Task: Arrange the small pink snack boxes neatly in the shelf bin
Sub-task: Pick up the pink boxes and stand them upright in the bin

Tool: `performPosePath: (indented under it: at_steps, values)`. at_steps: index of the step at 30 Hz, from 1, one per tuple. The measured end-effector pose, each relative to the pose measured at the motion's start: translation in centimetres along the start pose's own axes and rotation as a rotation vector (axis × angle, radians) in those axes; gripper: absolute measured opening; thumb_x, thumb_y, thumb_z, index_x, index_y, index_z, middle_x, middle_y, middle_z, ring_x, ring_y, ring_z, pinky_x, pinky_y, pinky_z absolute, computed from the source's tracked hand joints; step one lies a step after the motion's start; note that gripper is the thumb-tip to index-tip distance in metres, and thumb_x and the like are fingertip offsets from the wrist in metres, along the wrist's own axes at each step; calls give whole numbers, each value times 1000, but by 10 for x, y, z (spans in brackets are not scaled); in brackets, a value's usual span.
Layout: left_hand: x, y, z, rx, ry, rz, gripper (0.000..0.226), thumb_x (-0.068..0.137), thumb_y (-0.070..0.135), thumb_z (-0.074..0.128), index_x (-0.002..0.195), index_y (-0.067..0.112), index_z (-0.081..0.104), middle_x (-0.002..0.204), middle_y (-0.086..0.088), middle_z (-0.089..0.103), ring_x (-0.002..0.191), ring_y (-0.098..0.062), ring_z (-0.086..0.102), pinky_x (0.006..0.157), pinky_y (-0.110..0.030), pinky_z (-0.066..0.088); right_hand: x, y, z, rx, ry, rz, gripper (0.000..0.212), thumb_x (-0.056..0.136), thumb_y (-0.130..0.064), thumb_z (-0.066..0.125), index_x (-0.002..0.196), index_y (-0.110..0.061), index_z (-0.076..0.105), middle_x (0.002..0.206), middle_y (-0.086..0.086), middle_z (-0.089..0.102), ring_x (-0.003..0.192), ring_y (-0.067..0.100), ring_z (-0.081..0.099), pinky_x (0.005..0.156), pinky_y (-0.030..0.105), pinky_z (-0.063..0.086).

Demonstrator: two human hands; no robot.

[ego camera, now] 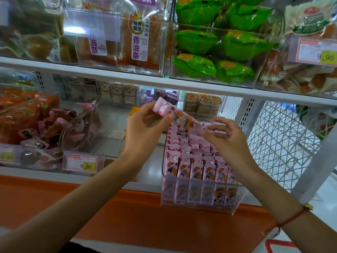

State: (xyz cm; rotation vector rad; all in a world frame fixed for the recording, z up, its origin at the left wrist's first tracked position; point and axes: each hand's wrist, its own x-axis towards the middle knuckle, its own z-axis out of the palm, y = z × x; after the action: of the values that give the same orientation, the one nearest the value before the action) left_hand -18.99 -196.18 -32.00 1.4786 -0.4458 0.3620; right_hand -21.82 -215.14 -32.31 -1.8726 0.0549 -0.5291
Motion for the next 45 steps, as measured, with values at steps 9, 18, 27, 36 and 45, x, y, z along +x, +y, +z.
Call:
performPosePath:
  at_steps: [9,18,27,36,45]
  values:
    - [8,-17,-6,52,136,101,33,81,3,70,101,27,59,86,27,66,87,12,64,71,-6,49,71,39,41,-823,-308,-258,27,98,-15,42,114,-15,64,123,6,60,112,20,54,96,36,45]
    - [19,-27,-13,74,73,150,31,82,6,70,108,22,63,98,15,70,94,3,66,72,-9,50,103,51,51,-1141,-551,-142,44,101,-36,24,123,-17,59,149,11,32,137,31,23,111,50,23]
    - [77,-45,9,319,-197,59,31,85,10,70,115,13,63,101,3,70,95,-9,67,81,-26,56,81,61,33,-1017,-576,-189,43,102,-42,20,131,-33,49,157,0,21,143,21,11,114,42,9]
    - [120,-60,34,924,-625,108,40,84,28,71,121,15,63,118,-6,65,105,-20,61,91,-38,50,72,69,28,-971,-583,-199,45,101,-46,22,143,-36,36,154,-4,27,141,19,20,114,42,15]
    - [130,-78,60,1268,-831,179,32,88,27,68,118,17,62,122,-2,63,111,-20,59,87,-29,47,58,61,18,-937,-488,-238,47,100,-48,22,144,-36,31,158,0,19,145,19,13,117,42,9]
